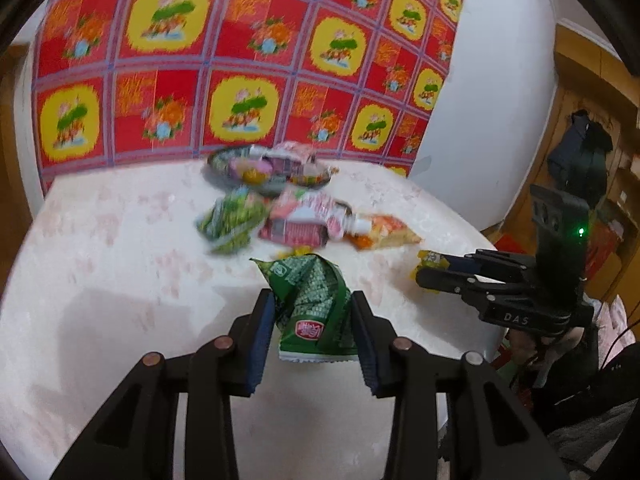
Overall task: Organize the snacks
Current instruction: 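Carry the green bag and yellow packet to the plate and lower them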
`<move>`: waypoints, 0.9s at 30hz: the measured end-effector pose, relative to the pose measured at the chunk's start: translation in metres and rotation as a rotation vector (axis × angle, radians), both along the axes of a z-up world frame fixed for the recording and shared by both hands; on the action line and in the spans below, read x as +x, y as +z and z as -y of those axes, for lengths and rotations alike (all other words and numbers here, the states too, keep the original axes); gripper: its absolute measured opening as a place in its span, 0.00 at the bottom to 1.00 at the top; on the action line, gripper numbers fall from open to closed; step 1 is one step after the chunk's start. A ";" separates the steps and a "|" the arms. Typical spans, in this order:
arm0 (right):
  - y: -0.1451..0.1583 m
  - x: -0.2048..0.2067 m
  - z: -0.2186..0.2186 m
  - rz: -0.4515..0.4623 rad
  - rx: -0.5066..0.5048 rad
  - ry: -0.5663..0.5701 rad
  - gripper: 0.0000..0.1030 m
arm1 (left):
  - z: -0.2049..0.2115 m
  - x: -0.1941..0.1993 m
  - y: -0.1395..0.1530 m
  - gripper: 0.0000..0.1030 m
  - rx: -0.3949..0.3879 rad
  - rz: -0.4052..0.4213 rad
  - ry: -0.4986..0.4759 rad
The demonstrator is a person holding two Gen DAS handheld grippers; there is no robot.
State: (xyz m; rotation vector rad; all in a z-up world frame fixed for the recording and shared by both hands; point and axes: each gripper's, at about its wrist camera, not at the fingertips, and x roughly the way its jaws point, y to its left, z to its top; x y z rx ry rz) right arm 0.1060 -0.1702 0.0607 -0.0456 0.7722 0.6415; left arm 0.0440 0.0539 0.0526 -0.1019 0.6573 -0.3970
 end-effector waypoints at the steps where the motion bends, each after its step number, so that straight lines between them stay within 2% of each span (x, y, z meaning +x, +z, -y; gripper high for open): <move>1: 0.003 0.002 0.000 0.009 0.002 0.004 0.27 | 0.001 0.001 0.004 0.38 0.011 0.008 0.000; 5: 0.019 0.015 0.001 0.031 0.023 0.031 0.27 | 0.005 0.010 0.022 0.38 0.082 0.039 -0.002; 9: 0.034 0.030 -0.003 0.075 -0.016 0.052 0.27 | 0.004 0.021 0.034 0.38 0.121 0.062 0.004; 14: 0.046 0.054 -0.008 0.107 -0.046 0.060 0.27 | -0.012 0.045 0.052 0.38 -0.032 0.054 0.027; 19: 0.046 0.077 -0.009 0.111 -0.031 0.045 0.27 | -0.015 0.084 0.066 0.38 -0.050 0.036 0.031; 23: 0.045 0.107 -0.007 0.095 -0.028 0.015 0.27 | -0.014 0.118 0.067 0.38 0.007 0.028 0.058; 27: 0.038 0.144 -0.014 0.035 -0.077 -0.011 0.27 | -0.009 0.153 0.056 0.38 0.108 0.027 0.068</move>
